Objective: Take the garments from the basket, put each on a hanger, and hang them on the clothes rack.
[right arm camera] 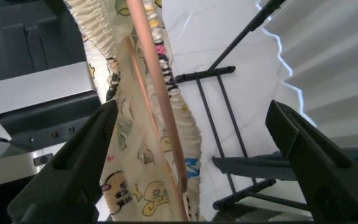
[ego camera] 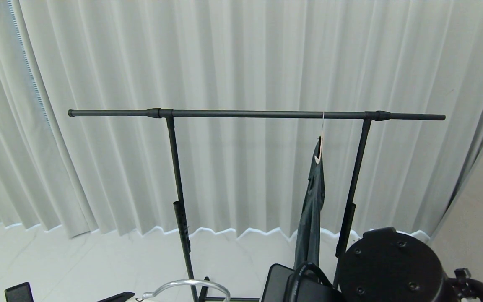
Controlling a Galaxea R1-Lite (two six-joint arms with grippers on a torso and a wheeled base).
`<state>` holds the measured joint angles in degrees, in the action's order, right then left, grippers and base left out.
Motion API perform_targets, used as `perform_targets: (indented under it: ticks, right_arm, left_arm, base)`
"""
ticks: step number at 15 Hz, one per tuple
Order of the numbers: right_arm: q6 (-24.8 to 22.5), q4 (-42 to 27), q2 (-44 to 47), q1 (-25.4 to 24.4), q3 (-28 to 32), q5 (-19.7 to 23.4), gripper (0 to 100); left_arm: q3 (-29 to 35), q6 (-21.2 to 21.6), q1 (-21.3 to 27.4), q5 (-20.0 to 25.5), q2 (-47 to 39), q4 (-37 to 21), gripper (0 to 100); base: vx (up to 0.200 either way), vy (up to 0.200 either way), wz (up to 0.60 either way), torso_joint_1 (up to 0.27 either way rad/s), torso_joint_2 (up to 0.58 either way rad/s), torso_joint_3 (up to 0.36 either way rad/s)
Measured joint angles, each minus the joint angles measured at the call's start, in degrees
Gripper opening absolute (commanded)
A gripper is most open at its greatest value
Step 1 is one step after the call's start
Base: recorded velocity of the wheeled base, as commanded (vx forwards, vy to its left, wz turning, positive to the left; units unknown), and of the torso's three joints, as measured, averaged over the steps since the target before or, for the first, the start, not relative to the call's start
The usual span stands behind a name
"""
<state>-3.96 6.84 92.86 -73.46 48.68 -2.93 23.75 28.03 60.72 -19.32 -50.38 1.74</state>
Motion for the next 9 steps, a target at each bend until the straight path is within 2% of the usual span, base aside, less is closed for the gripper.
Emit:
perform_targets:
  ticks: [9]
  right_arm:
    - [0.06,0.84,0.55,0.43,0.55,-1.28,0]
  left_arm:
    - [-0.24,-0.24,0.0,-0.11,-0.17,3.15,0]
  base:
    - [0.0,0.0,0.0,0.0,0.0,0.0]
